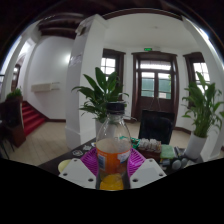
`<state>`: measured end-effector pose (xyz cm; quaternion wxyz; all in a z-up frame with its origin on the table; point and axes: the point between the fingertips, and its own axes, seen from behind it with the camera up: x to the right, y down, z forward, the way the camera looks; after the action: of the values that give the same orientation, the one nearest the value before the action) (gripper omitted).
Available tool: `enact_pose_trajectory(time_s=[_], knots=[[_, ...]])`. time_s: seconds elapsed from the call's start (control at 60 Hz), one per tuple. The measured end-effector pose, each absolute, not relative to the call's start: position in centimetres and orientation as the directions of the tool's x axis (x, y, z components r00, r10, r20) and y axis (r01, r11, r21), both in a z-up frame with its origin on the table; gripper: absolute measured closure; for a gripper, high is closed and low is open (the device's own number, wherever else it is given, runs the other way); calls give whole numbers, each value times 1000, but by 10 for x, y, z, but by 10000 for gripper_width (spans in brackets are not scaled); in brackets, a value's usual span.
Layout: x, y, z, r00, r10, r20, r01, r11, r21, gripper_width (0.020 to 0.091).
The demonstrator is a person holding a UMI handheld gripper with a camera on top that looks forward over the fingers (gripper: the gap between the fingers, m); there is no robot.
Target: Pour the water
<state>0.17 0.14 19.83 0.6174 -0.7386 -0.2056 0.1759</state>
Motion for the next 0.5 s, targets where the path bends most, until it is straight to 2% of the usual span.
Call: enact_pose_trajectory(time_s=[0.183,0.383,0.5], knots=[[4,5,164,865,495,-83,6,-177,-984,773],[-6,0,121,865,501,-37,66,-187,-980,762],[-6,-4,126,876,482,-2,66,-124,-990,770]])
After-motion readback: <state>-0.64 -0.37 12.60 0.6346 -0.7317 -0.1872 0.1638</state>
